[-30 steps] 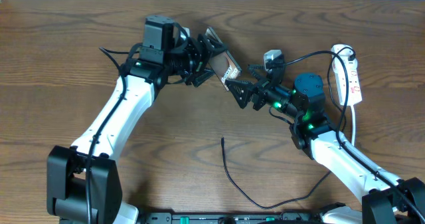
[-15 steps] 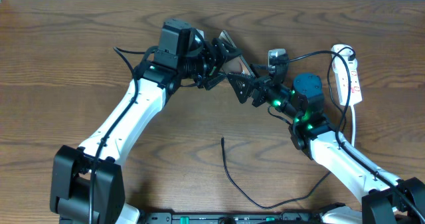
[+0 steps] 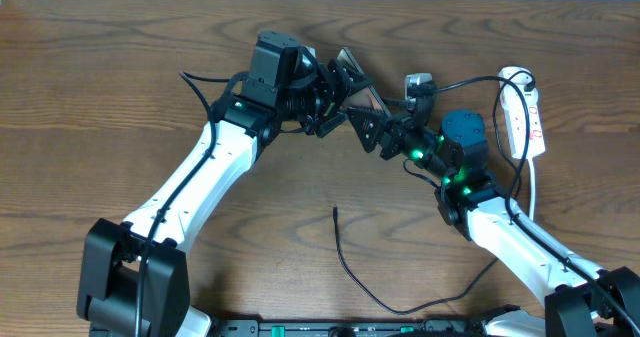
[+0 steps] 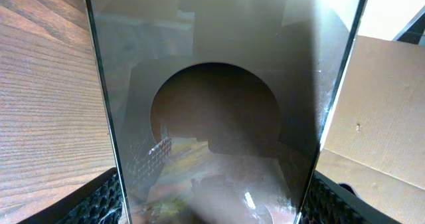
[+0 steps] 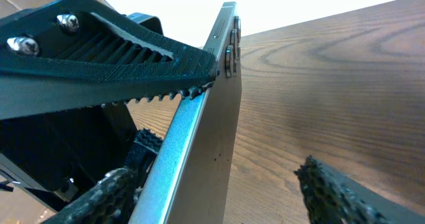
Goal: Plug charger to phone and switch on socket
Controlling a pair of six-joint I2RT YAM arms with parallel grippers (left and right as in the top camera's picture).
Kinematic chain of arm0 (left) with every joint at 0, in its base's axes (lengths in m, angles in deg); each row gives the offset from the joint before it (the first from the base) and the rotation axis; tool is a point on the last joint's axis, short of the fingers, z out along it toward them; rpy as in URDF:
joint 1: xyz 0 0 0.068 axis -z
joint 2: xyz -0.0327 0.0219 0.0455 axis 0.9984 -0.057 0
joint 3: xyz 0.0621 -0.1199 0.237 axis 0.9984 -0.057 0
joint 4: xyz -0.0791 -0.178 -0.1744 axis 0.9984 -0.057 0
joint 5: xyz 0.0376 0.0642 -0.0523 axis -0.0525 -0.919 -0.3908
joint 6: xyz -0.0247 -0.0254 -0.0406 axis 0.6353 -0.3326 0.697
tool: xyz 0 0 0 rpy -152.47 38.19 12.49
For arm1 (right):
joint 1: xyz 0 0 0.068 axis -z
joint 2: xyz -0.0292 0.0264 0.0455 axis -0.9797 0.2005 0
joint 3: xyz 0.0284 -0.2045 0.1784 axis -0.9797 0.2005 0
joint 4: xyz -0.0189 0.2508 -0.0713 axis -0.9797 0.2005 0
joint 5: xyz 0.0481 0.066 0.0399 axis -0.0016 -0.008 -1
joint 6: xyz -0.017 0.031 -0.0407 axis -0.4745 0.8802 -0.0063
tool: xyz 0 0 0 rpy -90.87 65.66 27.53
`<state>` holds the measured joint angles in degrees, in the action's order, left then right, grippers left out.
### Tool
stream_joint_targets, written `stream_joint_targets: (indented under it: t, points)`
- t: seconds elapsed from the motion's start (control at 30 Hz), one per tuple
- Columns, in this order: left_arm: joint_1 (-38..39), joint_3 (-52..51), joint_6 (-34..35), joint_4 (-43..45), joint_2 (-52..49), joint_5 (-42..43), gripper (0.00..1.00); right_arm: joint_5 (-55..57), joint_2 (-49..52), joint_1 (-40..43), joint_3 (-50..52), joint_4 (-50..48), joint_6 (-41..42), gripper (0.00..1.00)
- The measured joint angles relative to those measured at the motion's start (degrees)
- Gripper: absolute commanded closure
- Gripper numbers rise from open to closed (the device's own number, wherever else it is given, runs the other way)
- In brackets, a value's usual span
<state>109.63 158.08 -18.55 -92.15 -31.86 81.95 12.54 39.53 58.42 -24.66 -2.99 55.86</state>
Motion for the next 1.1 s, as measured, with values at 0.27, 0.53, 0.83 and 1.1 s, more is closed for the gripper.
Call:
stream_joint_targets:
  t: [0.27, 0.53, 0.83, 1.1]
  points:
    - [0.48, 0.00, 0.20, 0.02, 0.00, -0.24, 0.93, 0.00, 0.00, 0.00, 0.00, 0.15, -0.04, 0.45]
    - [0.79, 0.00, 0.20, 0.04, 0.00, -1.07, 0.93, -0.02, 0.00, 0.00, 0.00, 0.28, 0.07, 0.59]
    - [0.79, 0.00, 0.24, 0.04, 0.00, -1.46, 0.92, -0.09, 0.00, 0.00, 0.00, 0.31, 0.22, 0.99]
    - [0.79, 0.00, 0.35, -0.04, 0.00, -1.51, 0.34, 0.28, 0.00, 0.02, 0.00, 0.39, -0.42, 0.99]
